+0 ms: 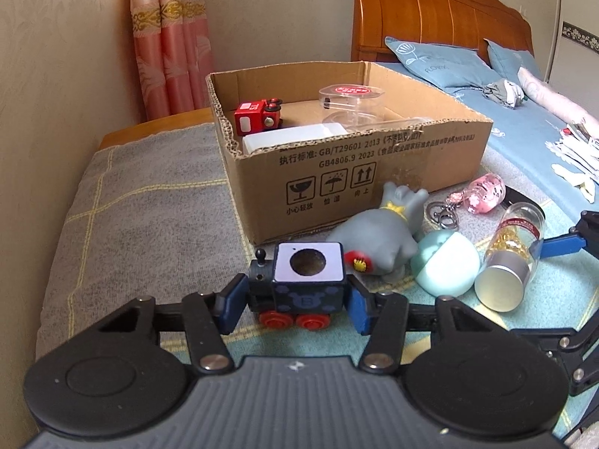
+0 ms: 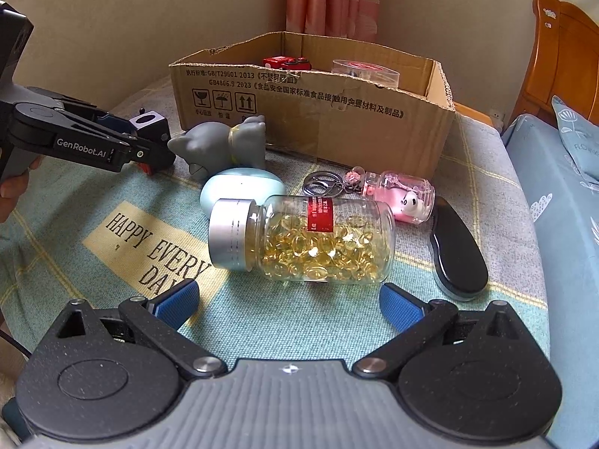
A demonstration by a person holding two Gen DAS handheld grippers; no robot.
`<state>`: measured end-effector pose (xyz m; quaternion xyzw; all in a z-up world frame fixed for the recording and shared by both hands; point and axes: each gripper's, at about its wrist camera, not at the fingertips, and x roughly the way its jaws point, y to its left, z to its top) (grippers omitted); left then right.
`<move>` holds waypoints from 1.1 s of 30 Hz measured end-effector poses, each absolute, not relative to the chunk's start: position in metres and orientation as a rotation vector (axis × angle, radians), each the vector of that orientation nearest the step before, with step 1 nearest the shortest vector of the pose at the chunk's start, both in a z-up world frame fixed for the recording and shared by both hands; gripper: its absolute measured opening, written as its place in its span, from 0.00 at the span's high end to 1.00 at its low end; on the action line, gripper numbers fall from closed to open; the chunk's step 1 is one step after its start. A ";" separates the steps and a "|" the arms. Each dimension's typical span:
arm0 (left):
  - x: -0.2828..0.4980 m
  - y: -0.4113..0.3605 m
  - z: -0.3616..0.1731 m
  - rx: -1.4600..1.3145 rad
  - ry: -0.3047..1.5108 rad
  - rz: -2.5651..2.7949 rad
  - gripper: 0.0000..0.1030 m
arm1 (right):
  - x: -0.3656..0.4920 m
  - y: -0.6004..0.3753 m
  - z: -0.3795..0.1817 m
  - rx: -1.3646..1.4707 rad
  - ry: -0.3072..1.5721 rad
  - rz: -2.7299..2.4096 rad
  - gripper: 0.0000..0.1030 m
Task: Organize rigid objects
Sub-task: 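Grasp the black-and-white toy train with left tool while right tool approaches capsule bottle, then carry the toy train into the box with left tool while right tool carries capsule bottle there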
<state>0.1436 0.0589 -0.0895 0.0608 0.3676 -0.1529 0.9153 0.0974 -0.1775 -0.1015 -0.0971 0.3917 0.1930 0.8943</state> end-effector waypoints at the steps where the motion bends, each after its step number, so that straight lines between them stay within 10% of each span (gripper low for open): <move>1: 0.141 0.060 -0.089 0.124 0.761 -0.316 0.48 | 0.097 -0.177 -0.102 -0.202 0.814 0.401 0.00; 33: 0.133 0.055 -0.075 0.187 0.806 -0.337 0.52 | 0.114 -0.166 -0.077 -0.254 0.820 0.369 0.06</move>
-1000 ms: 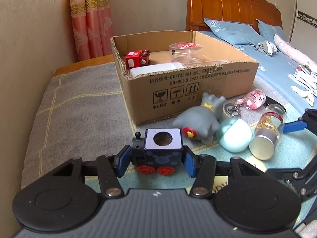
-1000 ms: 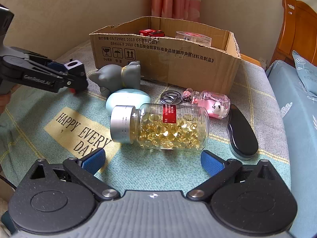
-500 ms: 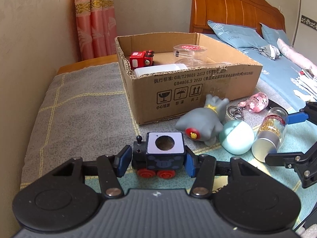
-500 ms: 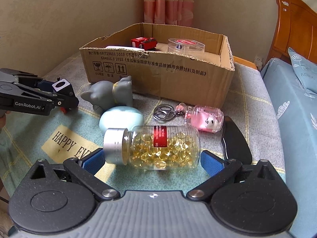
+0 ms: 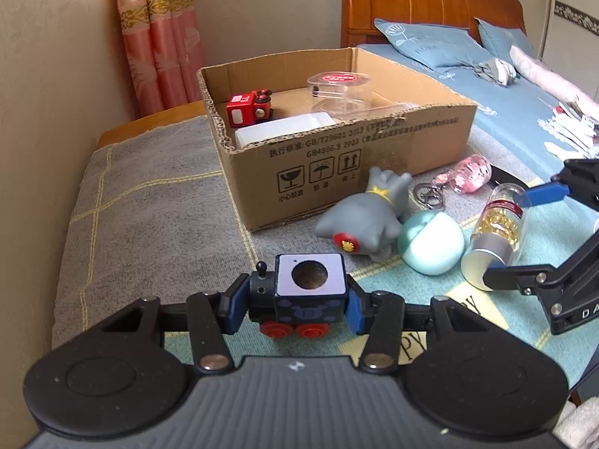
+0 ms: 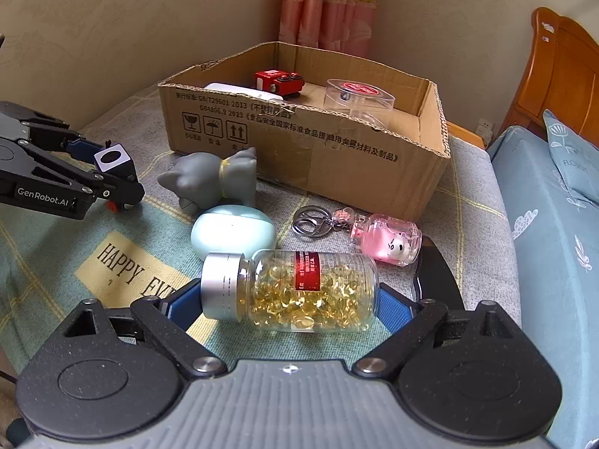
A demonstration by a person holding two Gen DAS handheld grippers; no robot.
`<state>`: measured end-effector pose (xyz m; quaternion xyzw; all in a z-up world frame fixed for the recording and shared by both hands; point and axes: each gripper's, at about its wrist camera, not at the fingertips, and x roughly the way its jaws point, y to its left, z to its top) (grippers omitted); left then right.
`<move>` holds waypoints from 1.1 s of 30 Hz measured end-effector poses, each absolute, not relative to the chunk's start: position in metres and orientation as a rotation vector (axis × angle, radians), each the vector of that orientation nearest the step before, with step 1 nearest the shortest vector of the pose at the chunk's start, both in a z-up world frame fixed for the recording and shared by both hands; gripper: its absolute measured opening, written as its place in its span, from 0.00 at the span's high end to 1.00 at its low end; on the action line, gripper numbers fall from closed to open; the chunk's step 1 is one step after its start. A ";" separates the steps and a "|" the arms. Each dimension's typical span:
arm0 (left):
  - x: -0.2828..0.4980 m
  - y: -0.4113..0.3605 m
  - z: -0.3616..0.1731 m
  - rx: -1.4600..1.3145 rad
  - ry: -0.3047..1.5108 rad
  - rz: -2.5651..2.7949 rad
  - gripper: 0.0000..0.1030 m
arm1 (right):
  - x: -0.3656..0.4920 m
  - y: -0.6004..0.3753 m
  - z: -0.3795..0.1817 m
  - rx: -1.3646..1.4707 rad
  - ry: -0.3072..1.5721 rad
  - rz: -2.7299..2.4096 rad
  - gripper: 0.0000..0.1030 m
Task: Organize rigid objects
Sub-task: 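Carry the toy train into the box with left tool while right tool carries capsule bottle there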
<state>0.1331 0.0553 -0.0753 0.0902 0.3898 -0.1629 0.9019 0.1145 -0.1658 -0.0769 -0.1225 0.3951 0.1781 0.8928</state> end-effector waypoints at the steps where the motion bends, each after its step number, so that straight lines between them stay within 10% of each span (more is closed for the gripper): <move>1: 0.132 0.055 -0.073 0.194 0.806 -0.341 0.52 | 0.114 -0.166 -0.075 -0.251 0.824 0.380 0.07; 33: 0.192 0.012 0.027 0.318 0.652 -0.409 0.52 | 0.233 -0.187 0.036 -0.215 0.637 0.367 0.07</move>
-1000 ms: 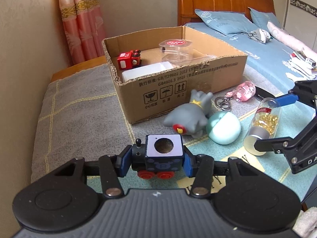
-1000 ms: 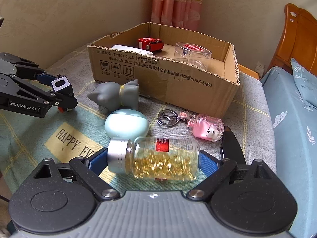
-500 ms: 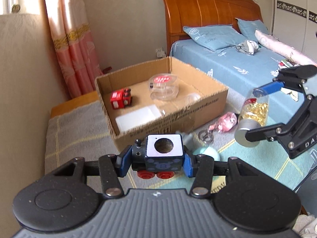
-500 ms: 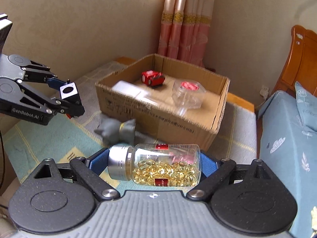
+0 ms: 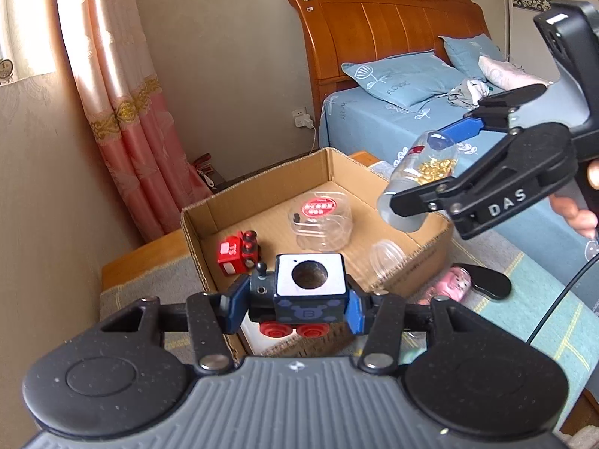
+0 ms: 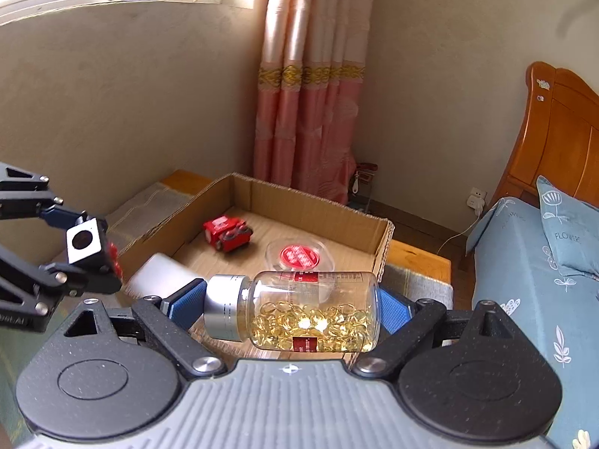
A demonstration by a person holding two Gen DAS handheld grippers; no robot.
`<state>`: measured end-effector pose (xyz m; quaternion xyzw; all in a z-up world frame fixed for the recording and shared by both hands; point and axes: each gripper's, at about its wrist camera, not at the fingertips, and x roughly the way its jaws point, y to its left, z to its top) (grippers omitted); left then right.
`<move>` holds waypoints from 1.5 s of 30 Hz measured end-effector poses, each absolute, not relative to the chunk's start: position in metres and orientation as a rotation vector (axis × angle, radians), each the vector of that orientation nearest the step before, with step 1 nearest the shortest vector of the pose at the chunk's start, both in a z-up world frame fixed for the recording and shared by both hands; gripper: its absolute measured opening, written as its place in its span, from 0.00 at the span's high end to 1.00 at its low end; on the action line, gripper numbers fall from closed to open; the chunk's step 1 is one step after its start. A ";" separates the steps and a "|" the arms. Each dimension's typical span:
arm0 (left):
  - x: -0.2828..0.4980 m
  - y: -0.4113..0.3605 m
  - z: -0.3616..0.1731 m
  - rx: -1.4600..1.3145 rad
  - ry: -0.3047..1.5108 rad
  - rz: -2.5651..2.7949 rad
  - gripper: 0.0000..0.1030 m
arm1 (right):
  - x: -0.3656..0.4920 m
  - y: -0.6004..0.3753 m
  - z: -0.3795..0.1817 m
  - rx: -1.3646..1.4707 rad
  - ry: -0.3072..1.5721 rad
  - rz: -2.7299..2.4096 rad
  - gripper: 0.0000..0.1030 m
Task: Organize rigid objects
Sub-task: 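Carry the toy train into the box with left tool while right tool carries capsule bottle there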
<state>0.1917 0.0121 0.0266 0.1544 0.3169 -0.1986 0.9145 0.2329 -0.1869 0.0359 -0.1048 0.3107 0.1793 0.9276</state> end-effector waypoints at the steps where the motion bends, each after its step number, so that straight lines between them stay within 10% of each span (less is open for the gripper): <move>1: 0.197 0.011 0.027 0.322 0.655 -0.406 0.52 | 0.240 -0.187 0.034 -0.209 0.643 0.361 0.07; 33: 0.365 -0.082 0.000 0.371 0.822 -0.414 0.51 | 0.199 -0.214 0.019 -0.142 0.665 0.402 0.00; 37: 0.374 -0.089 -0.006 0.348 0.804 -0.389 0.22 | 0.200 -0.217 0.017 -0.129 0.673 0.391 0.00; 45: 0.362 -0.078 0.000 0.361 0.769 -0.353 0.13 | 0.199 -0.216 0.013 -0.133 0.687 0.396 0.00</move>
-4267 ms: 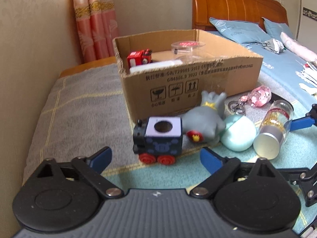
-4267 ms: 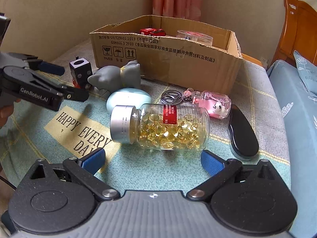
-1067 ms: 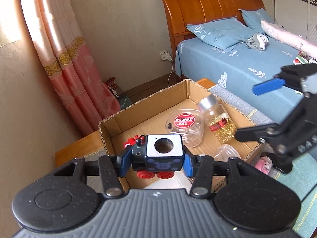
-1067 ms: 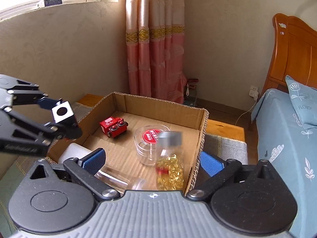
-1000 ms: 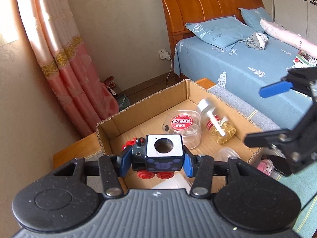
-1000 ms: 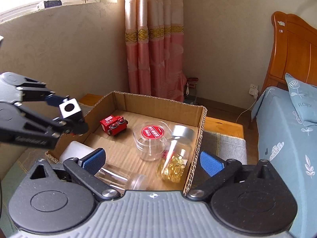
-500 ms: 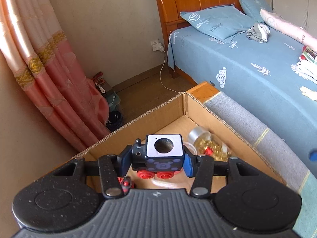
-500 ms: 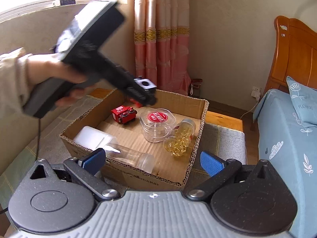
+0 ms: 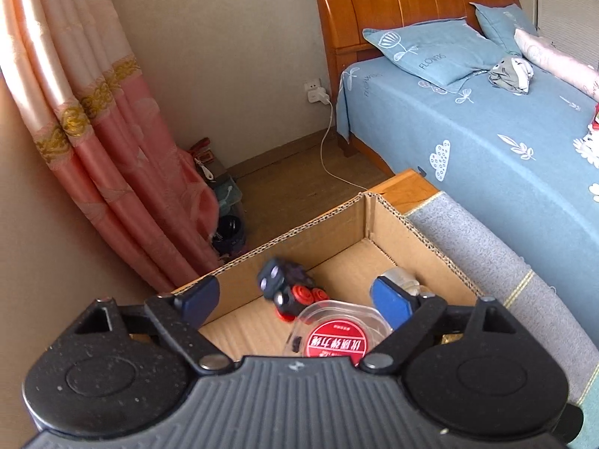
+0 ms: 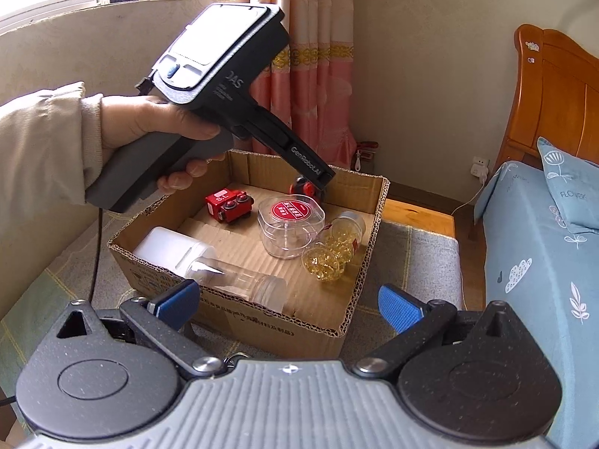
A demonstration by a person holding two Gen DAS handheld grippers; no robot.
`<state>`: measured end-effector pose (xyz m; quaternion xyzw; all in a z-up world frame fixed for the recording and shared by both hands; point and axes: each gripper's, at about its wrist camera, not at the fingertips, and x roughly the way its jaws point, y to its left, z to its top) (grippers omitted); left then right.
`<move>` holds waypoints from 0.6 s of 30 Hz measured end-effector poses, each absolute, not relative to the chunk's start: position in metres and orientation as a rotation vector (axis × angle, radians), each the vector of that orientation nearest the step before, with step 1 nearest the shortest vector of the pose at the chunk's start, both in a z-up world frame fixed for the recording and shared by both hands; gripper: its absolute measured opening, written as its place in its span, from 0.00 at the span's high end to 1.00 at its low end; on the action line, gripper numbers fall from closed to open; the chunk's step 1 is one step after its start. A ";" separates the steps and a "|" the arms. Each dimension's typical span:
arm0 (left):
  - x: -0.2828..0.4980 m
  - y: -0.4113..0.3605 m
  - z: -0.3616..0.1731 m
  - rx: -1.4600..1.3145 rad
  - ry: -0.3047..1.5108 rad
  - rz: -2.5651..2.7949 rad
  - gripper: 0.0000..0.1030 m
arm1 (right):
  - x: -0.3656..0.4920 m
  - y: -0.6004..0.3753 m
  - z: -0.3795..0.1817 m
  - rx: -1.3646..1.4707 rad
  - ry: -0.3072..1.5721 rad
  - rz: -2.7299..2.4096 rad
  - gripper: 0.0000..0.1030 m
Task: Organize rigid objects
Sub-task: 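Carry the toy train into the box with left tool while right tool carries capsule bottle there, then move the left tool to the grey plush elephant and grasp it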
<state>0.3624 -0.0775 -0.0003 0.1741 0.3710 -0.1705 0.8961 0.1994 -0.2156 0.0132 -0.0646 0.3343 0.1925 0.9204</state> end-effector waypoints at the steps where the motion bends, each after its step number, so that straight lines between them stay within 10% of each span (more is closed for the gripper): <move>1: 0.361 -0.075 0.002 0.355 0.770 -0.361 0.12 | 0.199 -0.215 0.013 -0.134 0.688 0.398 0.00; 18: 0.275 -0.023 0.043 0.269 0.699 -0.323 0.02 | 0.163 -0.205 0.013 -0.117 0.716 0.336 0.00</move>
